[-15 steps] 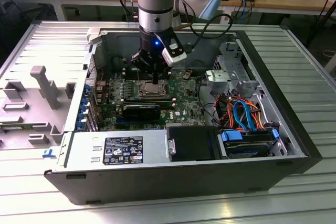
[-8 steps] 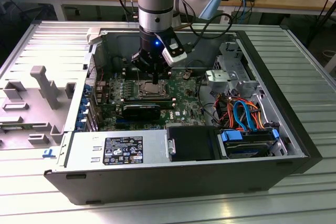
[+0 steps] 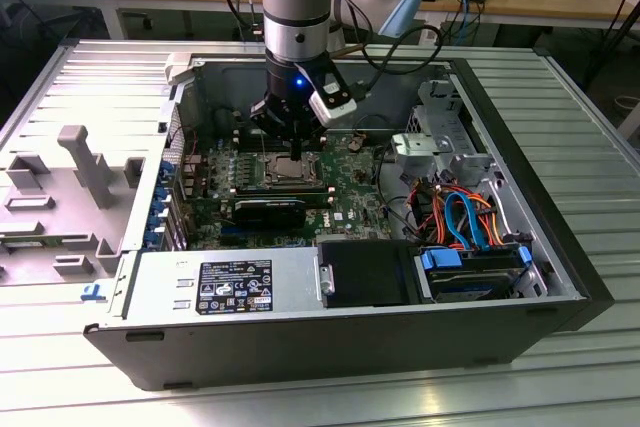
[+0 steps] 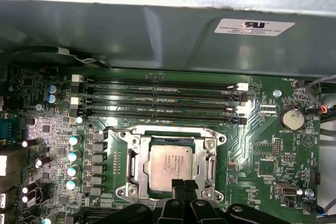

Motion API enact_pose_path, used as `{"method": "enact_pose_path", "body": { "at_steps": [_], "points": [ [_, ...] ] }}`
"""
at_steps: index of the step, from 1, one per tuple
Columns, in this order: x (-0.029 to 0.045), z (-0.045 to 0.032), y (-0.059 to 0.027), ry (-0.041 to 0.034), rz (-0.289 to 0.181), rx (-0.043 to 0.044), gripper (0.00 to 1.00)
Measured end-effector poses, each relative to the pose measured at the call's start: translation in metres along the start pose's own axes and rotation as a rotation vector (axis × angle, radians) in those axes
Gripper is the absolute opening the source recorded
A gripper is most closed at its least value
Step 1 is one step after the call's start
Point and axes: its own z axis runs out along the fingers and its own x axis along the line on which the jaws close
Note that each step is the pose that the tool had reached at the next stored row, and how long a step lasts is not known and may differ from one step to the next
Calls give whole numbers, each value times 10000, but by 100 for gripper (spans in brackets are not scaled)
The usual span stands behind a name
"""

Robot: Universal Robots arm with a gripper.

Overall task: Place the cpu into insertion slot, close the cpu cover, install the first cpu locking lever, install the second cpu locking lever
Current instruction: 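Install the first cpu locking lever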

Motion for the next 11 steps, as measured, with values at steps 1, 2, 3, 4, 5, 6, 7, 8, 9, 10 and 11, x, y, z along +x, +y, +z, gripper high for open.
{"method": "enact_pose_path", "body": {
  "at_steps": [1, 2, 3, 4, 5, 6, 7, 8, 9, 10, 11],
  "points": [
    [0, 0, 0, 0, -15, 0, 11],
    [0, 0, 0, 0, -25, -1, 11],
    [0, 0, 0, -1, -44, -1, 11],
    [0, 0, 0, -1, -55, -1, 11],
    [0, 0, 0, -1, -75, -1, 11],
    [0, 0, 0, -2, -86, -1, 11],
    [0, 0, 0, -1, -95, -2, 11],
    [0, 0, 0, -1, -108, -2, 11],
    [0, 0, 0, -1, -118, -2, 11],
    [0, 0, 0, -2, -132, -2, 11],
    [0, 0, 0, -2, -142, -3, 11]
  ]
}}
